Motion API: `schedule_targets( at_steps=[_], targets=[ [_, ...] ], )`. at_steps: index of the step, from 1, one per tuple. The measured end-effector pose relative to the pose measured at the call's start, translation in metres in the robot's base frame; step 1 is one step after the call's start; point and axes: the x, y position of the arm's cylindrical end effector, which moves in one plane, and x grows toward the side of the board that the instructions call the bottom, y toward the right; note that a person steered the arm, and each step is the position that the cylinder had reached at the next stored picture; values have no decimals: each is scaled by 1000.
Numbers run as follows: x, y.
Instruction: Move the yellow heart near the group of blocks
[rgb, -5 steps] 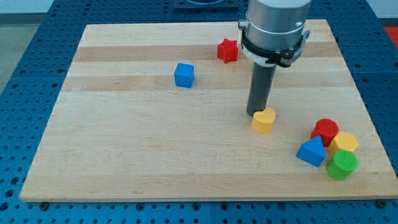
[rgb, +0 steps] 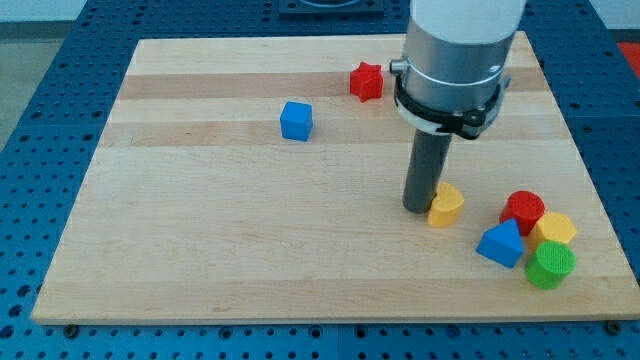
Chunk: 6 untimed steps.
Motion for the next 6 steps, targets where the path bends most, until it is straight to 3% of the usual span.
schedule_targets(
  at_steps=[4, 5, 6],
  targets=[
    [4, 38],
    [-2, 0],
    [-29, -78]
  ],
)
